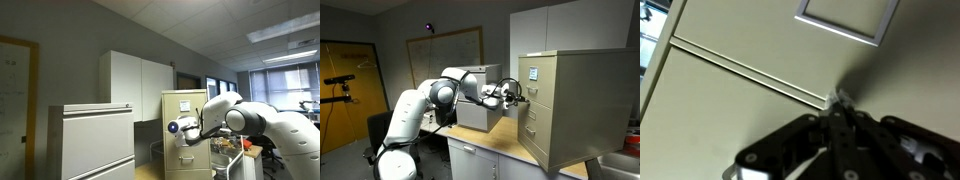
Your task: Close the bottom drawer of the right cabinet
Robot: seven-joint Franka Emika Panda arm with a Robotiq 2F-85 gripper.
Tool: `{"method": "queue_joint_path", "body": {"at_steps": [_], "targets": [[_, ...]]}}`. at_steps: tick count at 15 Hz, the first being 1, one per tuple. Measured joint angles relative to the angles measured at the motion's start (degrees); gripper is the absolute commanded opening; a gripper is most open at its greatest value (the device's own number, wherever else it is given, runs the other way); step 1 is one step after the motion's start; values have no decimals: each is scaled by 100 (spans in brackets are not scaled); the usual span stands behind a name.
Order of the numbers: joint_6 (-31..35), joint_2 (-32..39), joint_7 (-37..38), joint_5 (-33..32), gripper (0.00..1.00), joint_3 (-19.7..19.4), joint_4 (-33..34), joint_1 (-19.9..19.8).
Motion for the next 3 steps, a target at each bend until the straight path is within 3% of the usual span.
{"method": "queue_joint_path", "body": {"at_steps": [3], "targets": [[-171,80,-161,772,0,-18,236,61]]}}
